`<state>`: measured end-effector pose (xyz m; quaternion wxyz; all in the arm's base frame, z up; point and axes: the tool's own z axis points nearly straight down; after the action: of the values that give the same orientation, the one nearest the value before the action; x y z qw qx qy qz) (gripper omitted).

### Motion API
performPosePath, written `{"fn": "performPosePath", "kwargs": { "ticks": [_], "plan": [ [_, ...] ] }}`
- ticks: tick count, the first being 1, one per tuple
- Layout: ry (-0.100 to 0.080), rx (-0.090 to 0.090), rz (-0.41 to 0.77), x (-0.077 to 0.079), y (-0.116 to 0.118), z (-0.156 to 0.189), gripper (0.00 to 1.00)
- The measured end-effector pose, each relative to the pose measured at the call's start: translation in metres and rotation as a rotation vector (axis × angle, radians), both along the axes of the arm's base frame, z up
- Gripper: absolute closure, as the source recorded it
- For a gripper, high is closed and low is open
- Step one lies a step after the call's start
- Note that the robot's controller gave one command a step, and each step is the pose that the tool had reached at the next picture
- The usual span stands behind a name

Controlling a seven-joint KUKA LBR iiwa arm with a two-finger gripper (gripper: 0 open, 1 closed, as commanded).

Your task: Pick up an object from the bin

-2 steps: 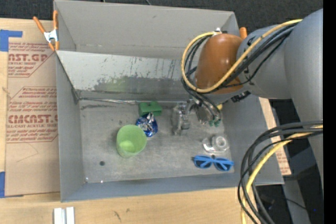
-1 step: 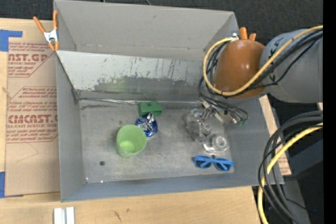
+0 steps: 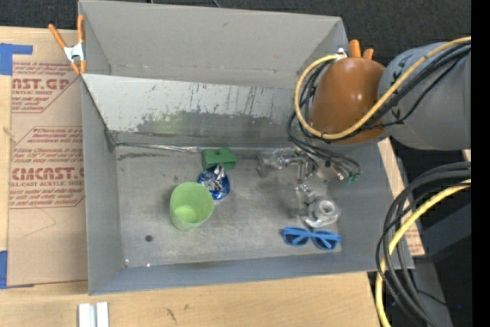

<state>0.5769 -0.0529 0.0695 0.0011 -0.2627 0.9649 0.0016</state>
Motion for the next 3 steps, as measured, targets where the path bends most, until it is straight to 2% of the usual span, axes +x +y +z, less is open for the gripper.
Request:
{"fn": "performPosePath", "kwargs": {
  "ticks": [1,2,3],
  "plan": [
    [0.001,-0.006,0.204,-0.074,-0.067,0.047,0.0],
    [0.001,-0.001,0.716,-0.08,-0.03,-0.001,0.0],
    [-0.011,-0.005,1.224,-0.094,-0.006,0.001,0.0]
  ]
}}
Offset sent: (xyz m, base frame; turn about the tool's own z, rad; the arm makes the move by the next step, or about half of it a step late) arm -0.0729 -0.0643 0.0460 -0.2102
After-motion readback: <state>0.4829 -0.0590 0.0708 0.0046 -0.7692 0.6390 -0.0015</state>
